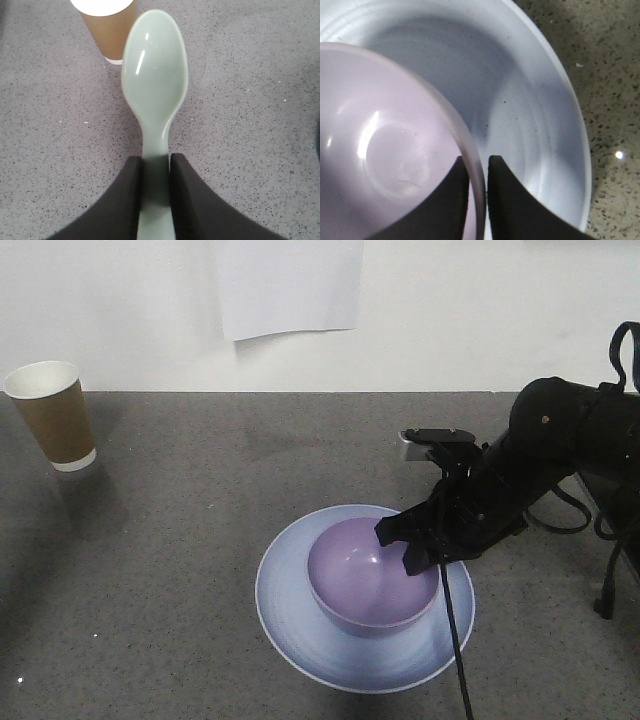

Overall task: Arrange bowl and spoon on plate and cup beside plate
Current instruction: 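Lower the lilac bowl onto the pale blue plate with the right gripper, then open the right gripper and withdraw it from the bowl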

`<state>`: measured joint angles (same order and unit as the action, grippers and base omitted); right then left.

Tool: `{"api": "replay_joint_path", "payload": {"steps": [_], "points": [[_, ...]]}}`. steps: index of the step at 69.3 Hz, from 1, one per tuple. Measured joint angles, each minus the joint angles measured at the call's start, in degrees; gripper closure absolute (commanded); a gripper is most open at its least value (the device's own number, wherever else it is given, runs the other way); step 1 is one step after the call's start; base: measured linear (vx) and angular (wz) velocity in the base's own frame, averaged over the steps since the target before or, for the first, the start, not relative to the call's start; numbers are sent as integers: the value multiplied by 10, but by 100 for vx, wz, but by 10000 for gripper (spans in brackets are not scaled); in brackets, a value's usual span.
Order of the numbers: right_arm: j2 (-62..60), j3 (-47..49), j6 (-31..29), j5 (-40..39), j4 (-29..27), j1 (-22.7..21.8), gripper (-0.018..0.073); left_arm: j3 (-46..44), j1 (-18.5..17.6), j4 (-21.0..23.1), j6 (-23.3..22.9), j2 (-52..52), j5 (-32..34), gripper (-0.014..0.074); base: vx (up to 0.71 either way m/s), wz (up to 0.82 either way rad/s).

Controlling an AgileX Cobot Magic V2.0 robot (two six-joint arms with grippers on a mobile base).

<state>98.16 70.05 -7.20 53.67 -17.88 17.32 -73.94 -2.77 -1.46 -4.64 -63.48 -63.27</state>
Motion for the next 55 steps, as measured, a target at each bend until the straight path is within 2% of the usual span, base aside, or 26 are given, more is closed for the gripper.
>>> {"api": "replay_joint_path", "payload": {"steps": [18, 26, 49, 55], "points": [[-8, 0, 1, 0, 1, 0, 75, 0, 0, 0, 0, 0, 0, 603, 0, 0], [-17, 0, 2, -3, 9, 0, -7, 0, 0, 0, 0, 0, 0, 603, 0, 0], [-103, 0, 72, 20, 114, 0, -25, 0, 0, 0, 0, 0, 0, 603, 0, 0], [-145, 0, 72, 31, 128, 0, -22, 0, 0, 0, 0, 0, 0, 603, 0, 0]]}}
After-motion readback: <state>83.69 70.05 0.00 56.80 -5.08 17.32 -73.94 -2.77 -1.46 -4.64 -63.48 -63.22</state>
